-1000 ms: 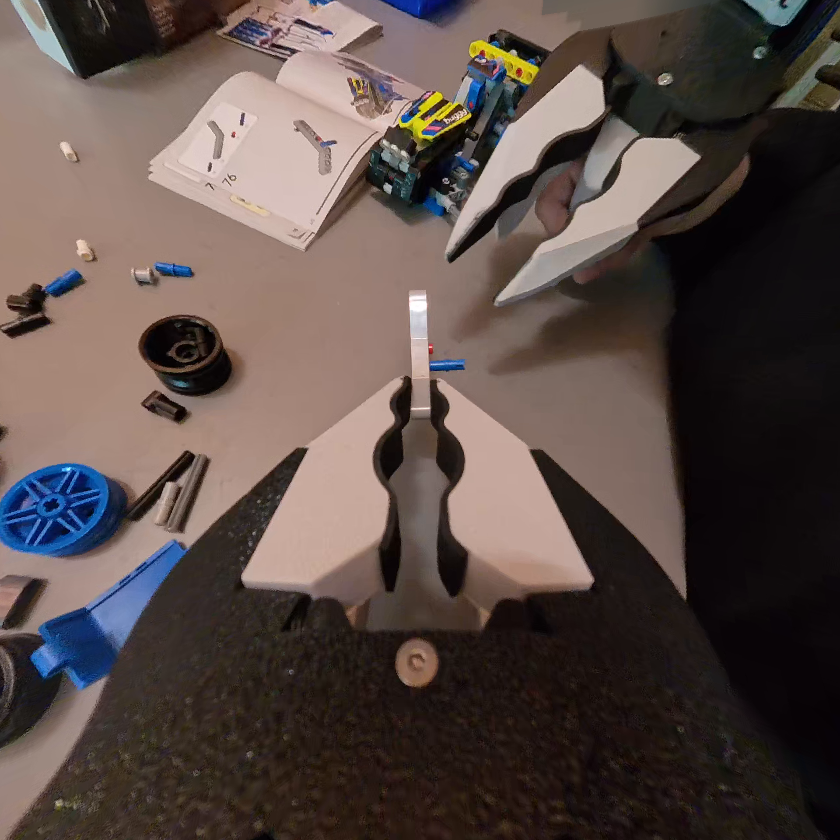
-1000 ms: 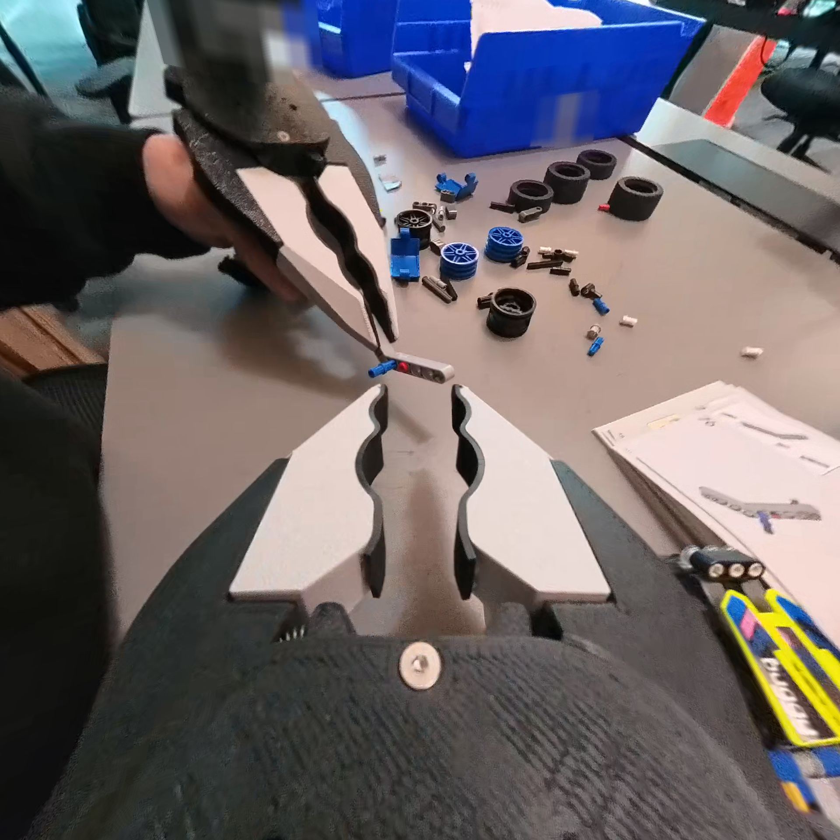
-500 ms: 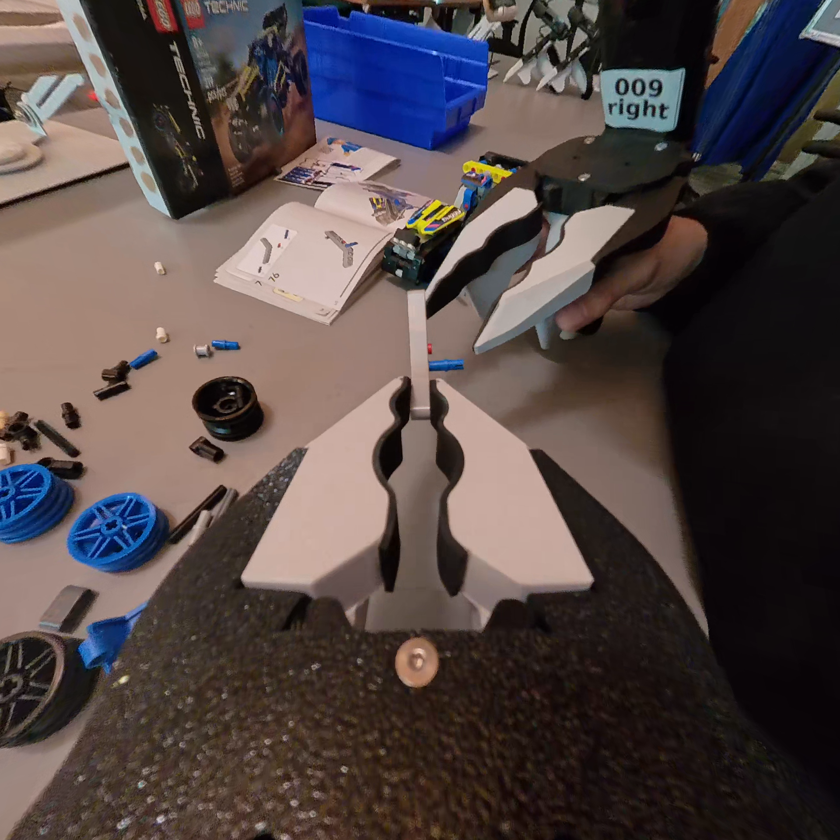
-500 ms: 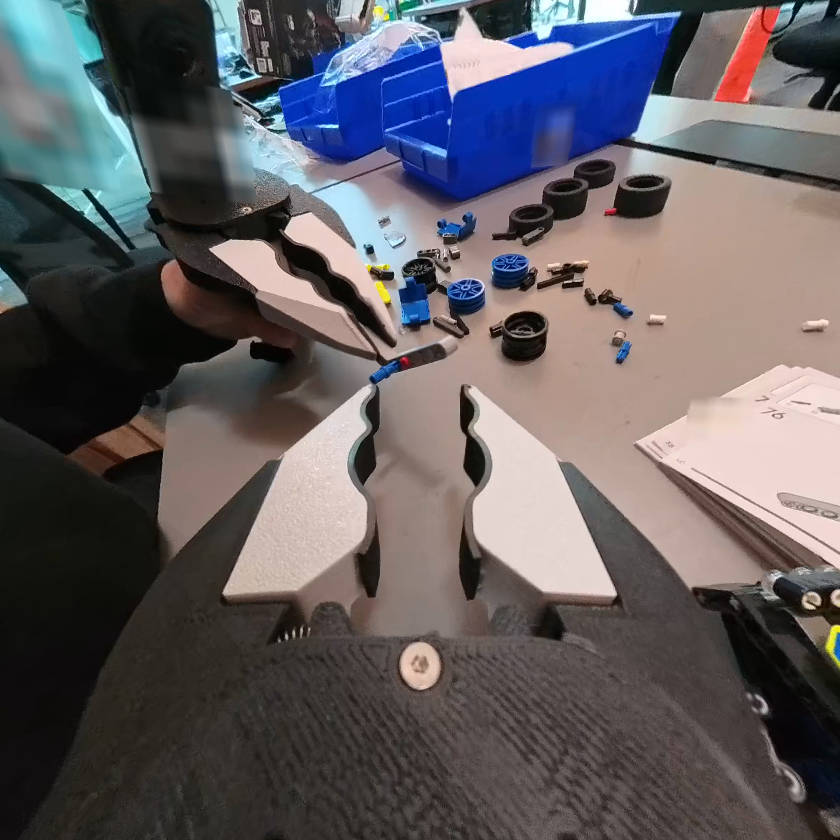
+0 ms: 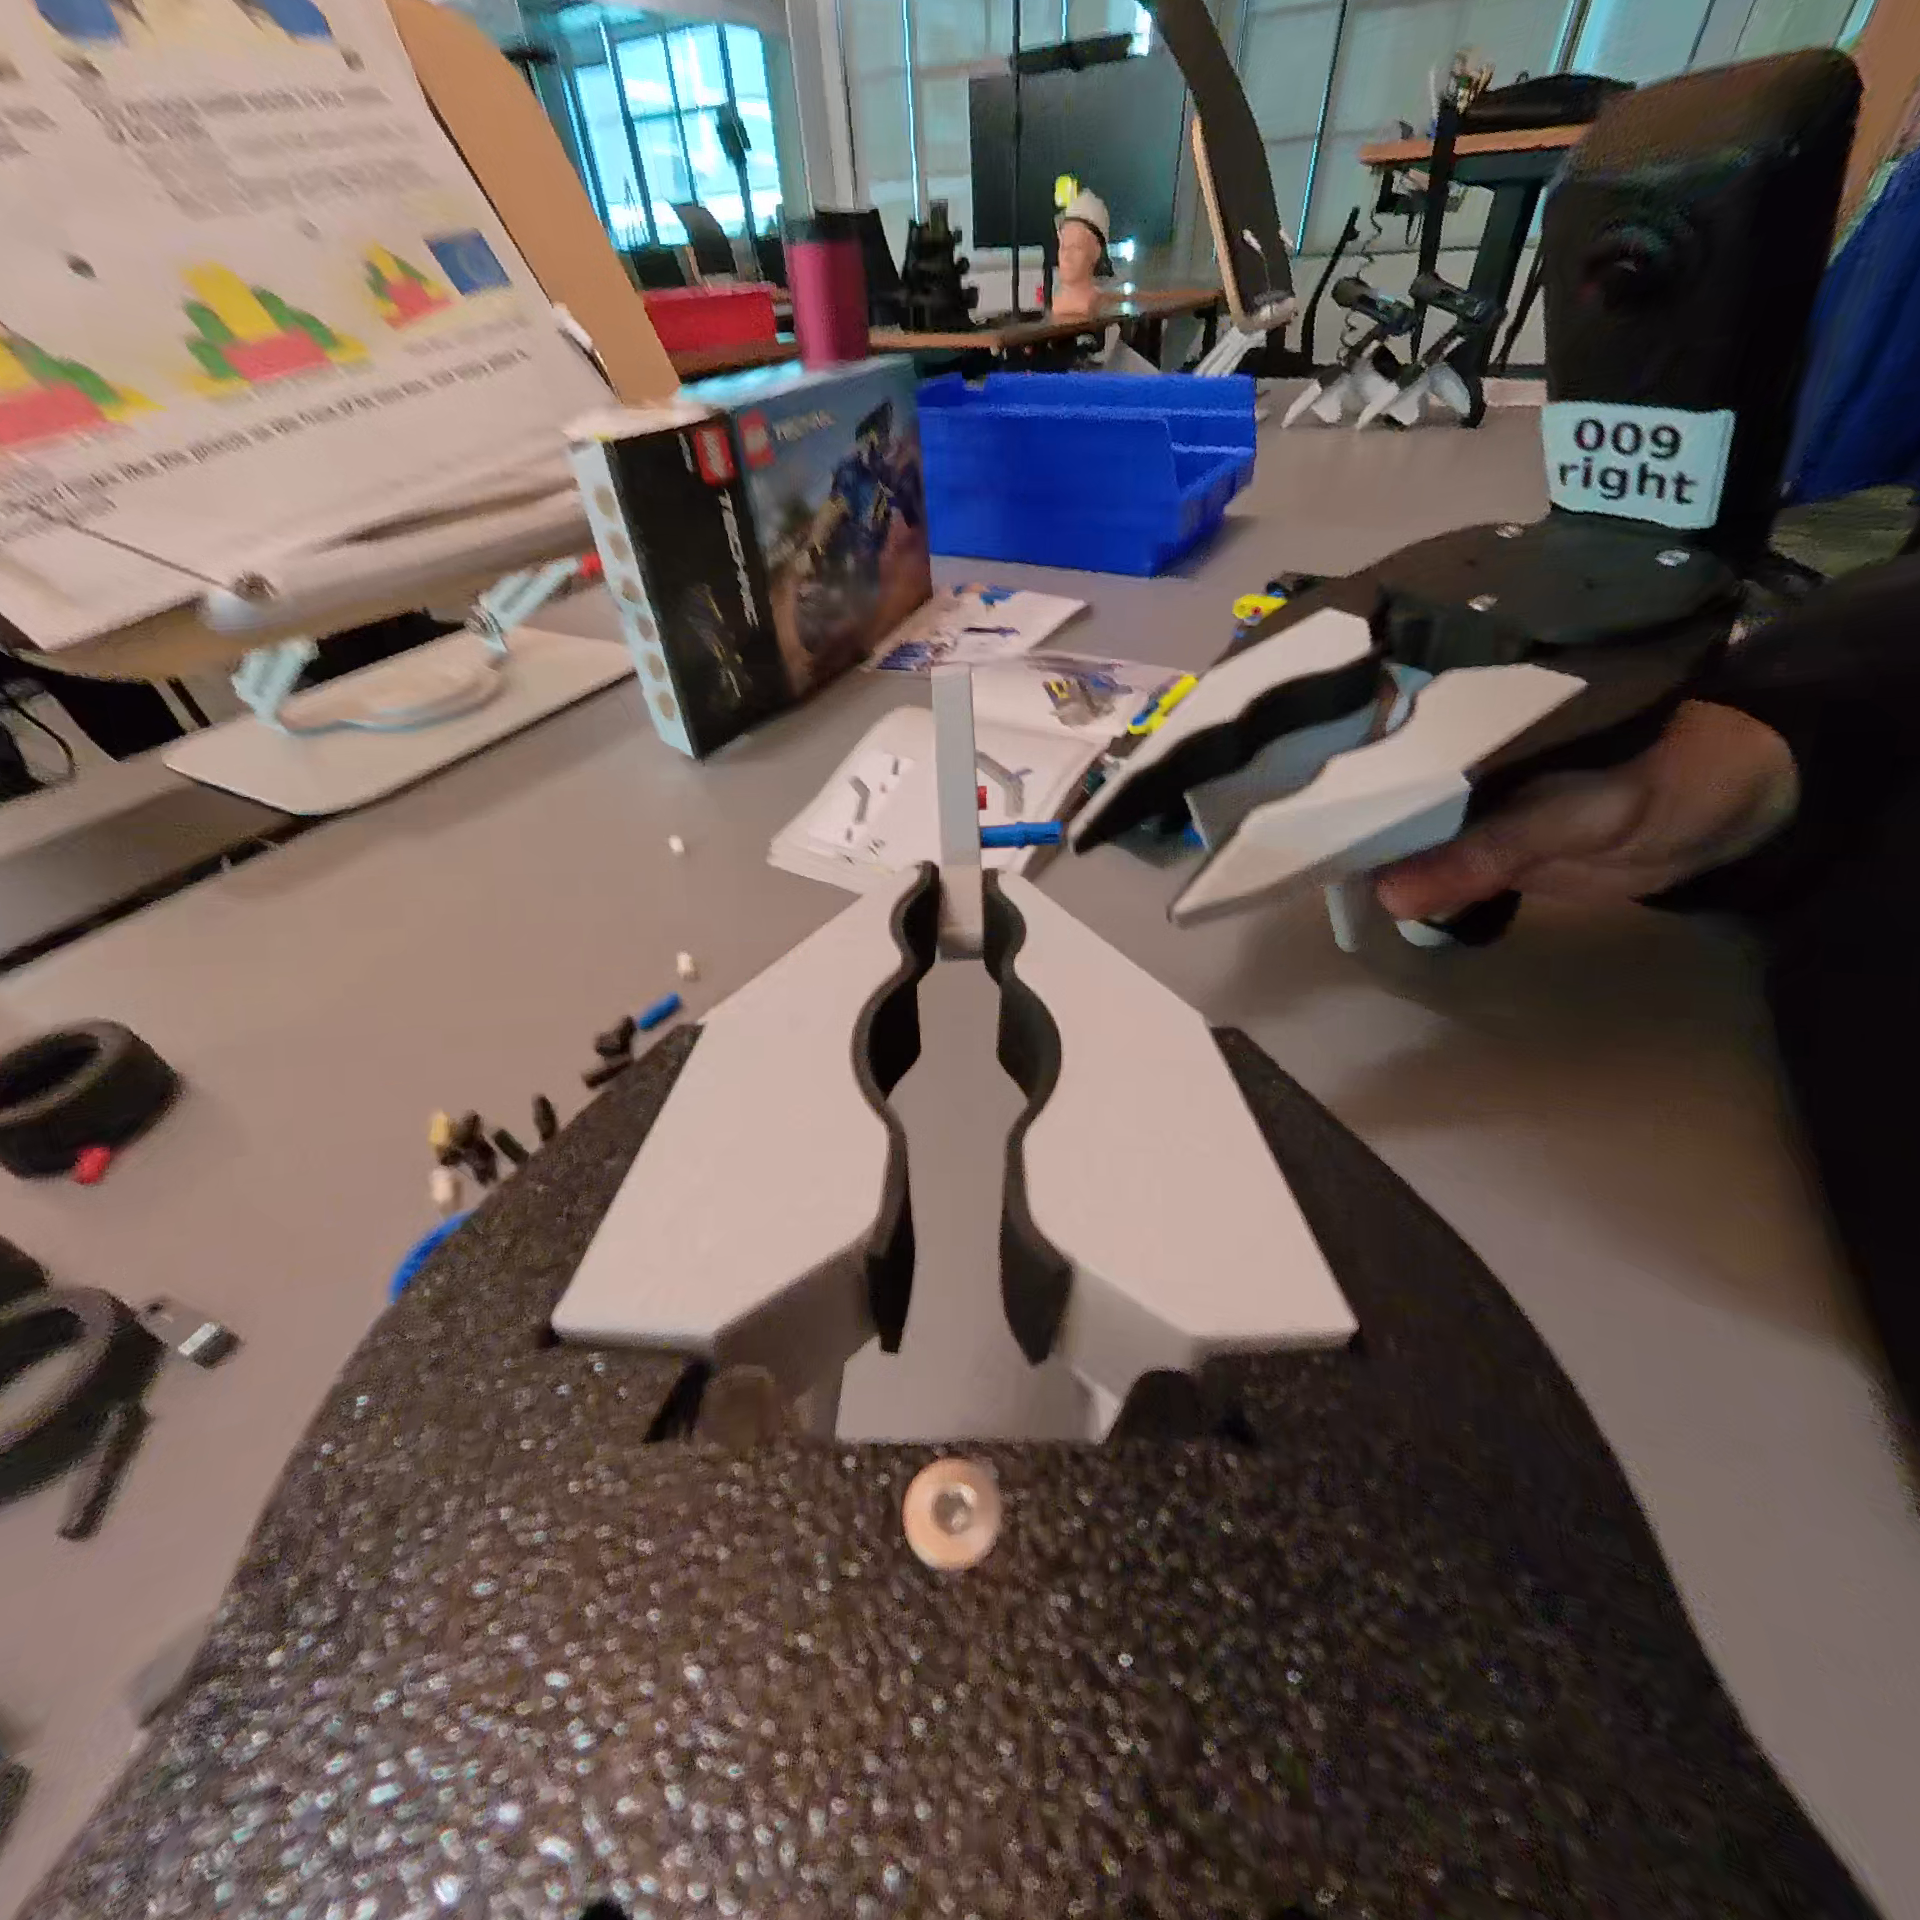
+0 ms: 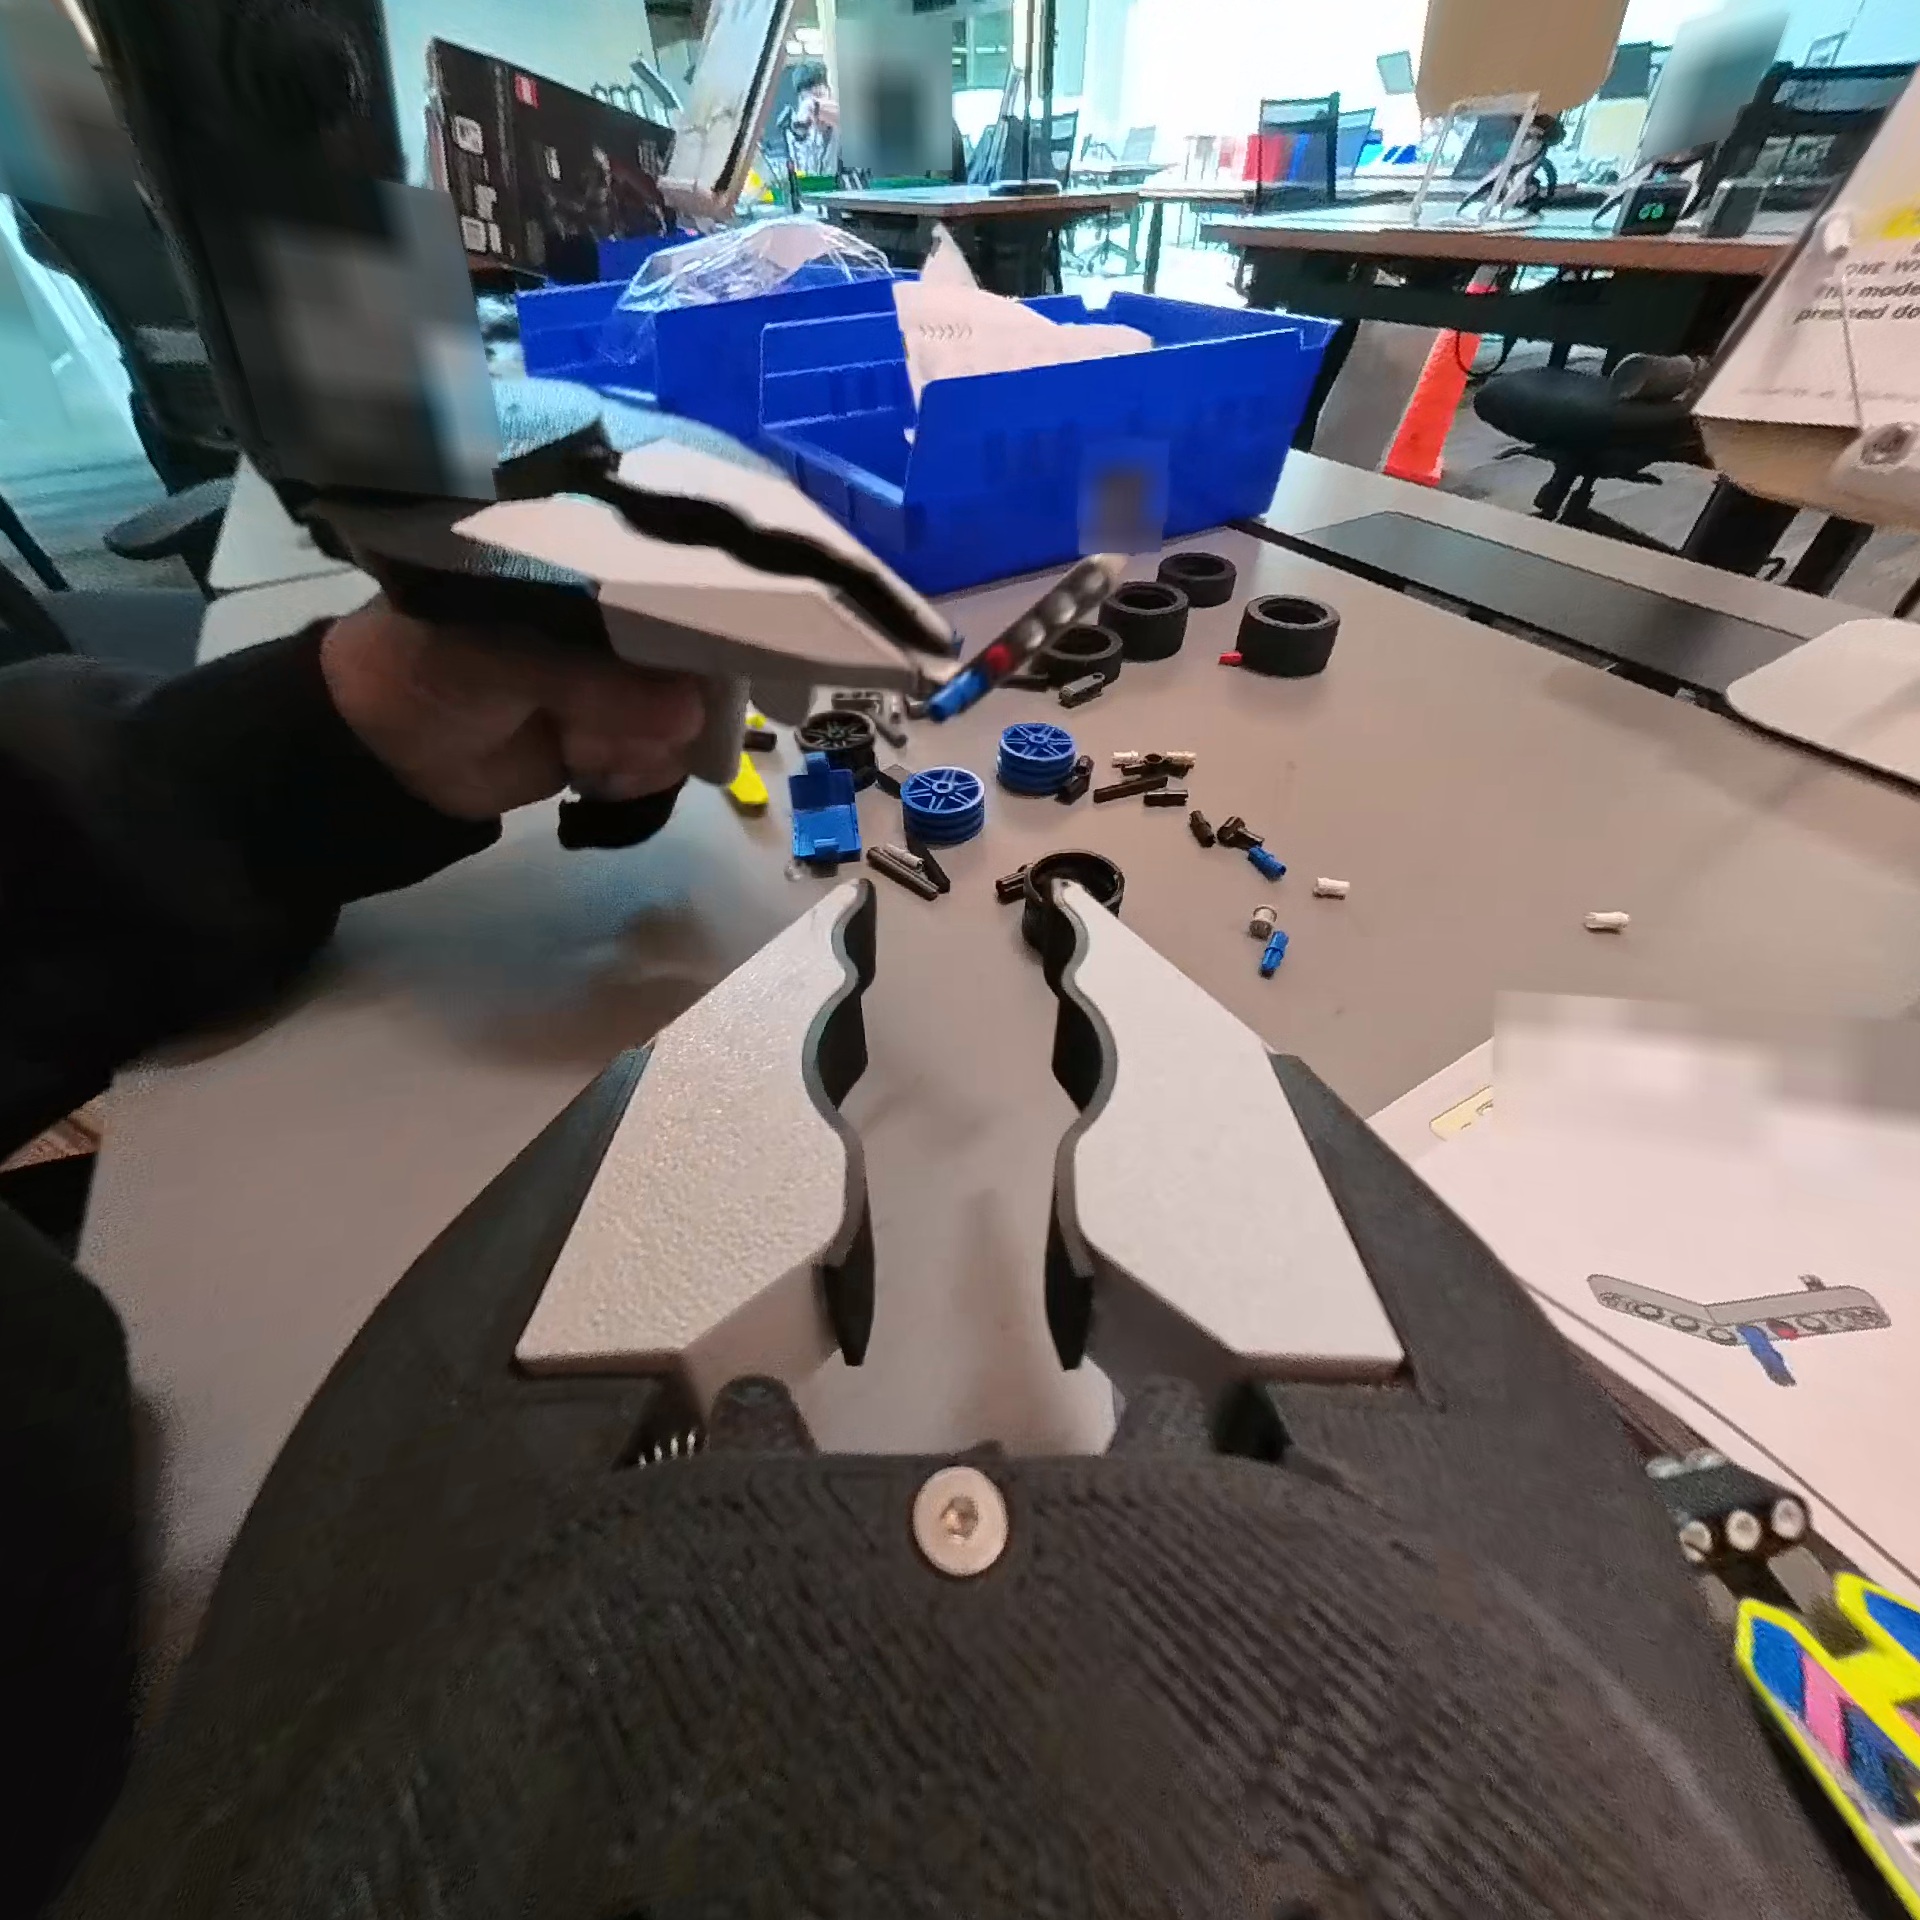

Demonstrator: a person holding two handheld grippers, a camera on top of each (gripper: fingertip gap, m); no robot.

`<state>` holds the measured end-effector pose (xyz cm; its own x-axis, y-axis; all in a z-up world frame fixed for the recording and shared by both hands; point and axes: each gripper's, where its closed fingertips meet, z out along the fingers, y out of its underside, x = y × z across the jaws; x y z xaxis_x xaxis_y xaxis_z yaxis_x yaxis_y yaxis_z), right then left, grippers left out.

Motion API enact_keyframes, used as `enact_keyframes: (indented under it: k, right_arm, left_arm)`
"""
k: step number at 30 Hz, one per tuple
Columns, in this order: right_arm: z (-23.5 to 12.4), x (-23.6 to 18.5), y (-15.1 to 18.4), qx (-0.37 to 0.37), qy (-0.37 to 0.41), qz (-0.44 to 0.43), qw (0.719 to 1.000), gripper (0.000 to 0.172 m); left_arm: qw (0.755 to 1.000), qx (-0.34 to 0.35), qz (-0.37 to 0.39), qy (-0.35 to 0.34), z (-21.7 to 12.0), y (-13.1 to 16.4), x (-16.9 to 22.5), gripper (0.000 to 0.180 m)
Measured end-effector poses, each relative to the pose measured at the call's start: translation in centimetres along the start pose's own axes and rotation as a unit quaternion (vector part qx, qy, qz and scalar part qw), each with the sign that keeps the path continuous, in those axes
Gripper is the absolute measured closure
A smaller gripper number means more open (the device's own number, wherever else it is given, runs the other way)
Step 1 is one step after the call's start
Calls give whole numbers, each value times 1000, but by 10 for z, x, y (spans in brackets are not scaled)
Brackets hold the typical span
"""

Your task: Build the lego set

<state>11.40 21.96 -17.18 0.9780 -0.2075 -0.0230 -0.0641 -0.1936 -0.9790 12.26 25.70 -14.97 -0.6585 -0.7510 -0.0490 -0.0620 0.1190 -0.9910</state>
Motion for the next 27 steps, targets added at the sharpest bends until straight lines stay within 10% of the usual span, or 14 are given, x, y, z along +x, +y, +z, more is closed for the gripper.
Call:
enact_keyframes:
  k: [9,21,27]
  right_arm:
    - [11,6,10,-42,-8,19,999,147]
    - [28,-7,30,-118,-27,-31,992,134]
    - [37,-6,35,-139,-19,-59,988,128]
  left_arm:
    - [999,8,15,-33,-5,-4,-22,176]
    - [952,50,-72,-292,-85,-6,-122,176]
    - [946,61,-51,-314,-95,-14,-127,176]
